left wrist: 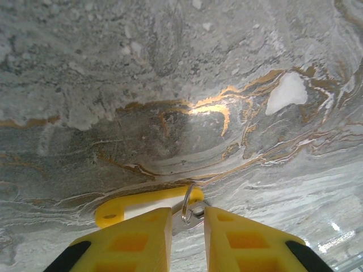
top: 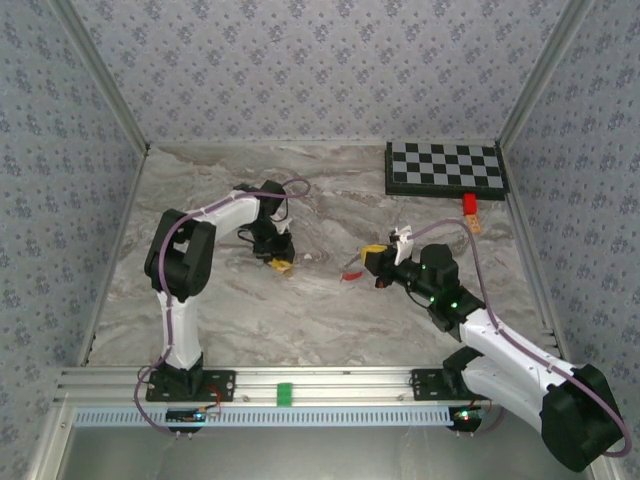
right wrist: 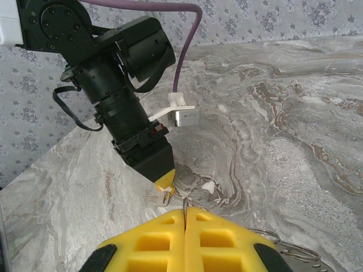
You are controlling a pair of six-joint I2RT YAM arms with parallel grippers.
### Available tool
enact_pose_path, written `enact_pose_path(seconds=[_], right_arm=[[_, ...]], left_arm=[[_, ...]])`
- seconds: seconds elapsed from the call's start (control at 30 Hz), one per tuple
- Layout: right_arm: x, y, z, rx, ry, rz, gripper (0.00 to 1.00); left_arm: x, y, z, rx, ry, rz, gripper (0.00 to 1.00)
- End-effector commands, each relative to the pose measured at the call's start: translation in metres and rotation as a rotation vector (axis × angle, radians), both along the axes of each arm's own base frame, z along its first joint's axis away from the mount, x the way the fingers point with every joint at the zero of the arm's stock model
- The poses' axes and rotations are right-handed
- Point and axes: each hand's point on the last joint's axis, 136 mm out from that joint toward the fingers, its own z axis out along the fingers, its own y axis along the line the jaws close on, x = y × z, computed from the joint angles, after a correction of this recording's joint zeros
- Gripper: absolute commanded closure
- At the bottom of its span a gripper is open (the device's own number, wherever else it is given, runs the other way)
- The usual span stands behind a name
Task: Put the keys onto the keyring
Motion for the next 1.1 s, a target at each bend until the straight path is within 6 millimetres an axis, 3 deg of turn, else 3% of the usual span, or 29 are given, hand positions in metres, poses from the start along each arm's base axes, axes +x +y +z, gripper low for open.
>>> enact_pose_path(seconds=[0.0, 1.07], right_arm=[[0.0021, -0.001, 0.0035, -0.002, -0.018, -0.01, 1.0], [0.0022, -0.0014, 0.0034, -0.001, -0.017, -0.012, 1.0]], left_arm=[[0.0032, -0.0077, 0.0045, -0.032, 0.009, -0.02, 0.8], [-0.0004, -0.0038, -0.0023, 0.0, 0.042, -0.046, 0.81]])
